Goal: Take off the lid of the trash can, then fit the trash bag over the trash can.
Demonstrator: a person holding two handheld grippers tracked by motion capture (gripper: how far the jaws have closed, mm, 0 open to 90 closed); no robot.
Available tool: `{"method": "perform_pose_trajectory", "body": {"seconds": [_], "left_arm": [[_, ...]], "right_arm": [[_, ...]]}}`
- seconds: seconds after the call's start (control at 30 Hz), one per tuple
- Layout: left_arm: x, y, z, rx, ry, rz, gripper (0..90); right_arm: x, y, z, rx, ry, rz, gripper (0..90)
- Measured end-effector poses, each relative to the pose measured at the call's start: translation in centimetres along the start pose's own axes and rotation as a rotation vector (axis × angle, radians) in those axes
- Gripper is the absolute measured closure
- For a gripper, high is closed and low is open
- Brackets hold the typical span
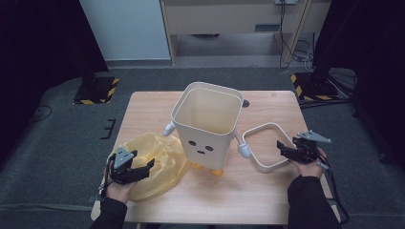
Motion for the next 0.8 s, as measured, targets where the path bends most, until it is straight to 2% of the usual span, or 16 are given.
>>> {"method": "perform_pose_trajectory", "body": {"seconds": [0.1,0.23,0.3,0.37,0.53,0.7,0.8], "left_arm": [[-0.1,0.4,-0.1,-0.007,-0.007,-0.005,21.0],[0.0,0.6,0.1,-0.01,0.008,0.001,21.0],[0.1,0.5,0.3,-0.008,0.015,0.013,20.9],[0.3,0.3,0.3,-0.002,0.023,0.028,20.8],[0.8,-0.4,0.4,0.008,0.036,0.084,20.8],[1.4,-1.7,0.5,0.009,0.024,0.167,21.4],[1.6,-2.2,0.7,0.012,0.044,0.179,22.8]], "right_arm": [[0.6,0.7,-0.3,-0.032,-0.005,-0.004,24.1],[1.0,1.0,-0.6,-0.041,-0.02,0.003,17.0],[1.1,0.9,-0.6,-0.044,-0.021,0.011,16.3],[1.2,0.8,-0.5,-0.043,-0.01,0.02,14.2],[1.3,0.7,-0.6,-0.042,-0.017,0.028,12.3],[1.3,0.6,-0.7,-0.04,-0.022,0.032,11.0],[1.4,0.6,-0.7,-0.045,-0.022,0.036,10.9]]}}
Point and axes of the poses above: each handheld gripper's, and its own axes: y roughly backward along the jaws, x roughly out of its underside, z roughly to its left, the point moved 1 cm from there along -y, roughly forward along the jaws, and after that the axes turned 3 degrees about x, right-handed, at the moved point
